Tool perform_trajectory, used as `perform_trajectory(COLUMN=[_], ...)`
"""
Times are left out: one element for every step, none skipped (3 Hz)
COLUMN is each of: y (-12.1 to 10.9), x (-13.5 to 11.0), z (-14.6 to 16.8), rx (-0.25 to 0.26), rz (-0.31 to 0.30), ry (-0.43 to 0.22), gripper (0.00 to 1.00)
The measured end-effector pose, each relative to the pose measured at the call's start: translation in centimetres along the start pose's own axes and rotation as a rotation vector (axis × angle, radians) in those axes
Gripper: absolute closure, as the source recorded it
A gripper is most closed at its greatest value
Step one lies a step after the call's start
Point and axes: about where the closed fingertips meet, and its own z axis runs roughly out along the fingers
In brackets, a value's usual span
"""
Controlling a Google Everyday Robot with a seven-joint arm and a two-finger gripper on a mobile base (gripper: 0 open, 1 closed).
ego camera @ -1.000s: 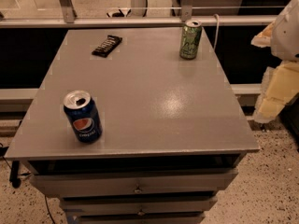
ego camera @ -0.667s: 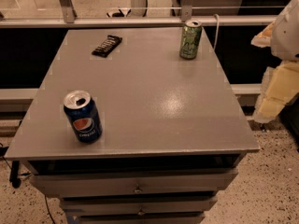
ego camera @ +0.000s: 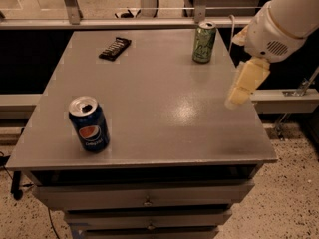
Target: Move green can near rxbar chocolate
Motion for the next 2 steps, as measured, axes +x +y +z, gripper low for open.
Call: perform_trajectory(y=[-4.9,-10.5], x=[-1.0,-0.4], z=[3.3,5.7], rx=[0.033,0.084], rz=[0.059,0.168], ry=[-0.087,-0.178], gripper=[0.00,0.00])
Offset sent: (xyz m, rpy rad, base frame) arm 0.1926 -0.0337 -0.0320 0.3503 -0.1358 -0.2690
